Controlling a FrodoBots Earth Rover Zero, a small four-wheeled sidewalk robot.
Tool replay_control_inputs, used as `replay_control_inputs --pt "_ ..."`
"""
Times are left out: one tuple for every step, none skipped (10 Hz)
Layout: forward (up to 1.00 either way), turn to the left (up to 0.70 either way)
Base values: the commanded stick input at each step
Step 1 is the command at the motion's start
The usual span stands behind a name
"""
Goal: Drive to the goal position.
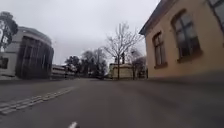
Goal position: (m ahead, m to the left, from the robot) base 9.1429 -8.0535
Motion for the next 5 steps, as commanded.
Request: replay_control_inputs --pt "0.0 0.0" --pt "0.0 0.0" --pt "0.0 0.0" --pt "0.0 0.0" --pt "0.92 0.0"
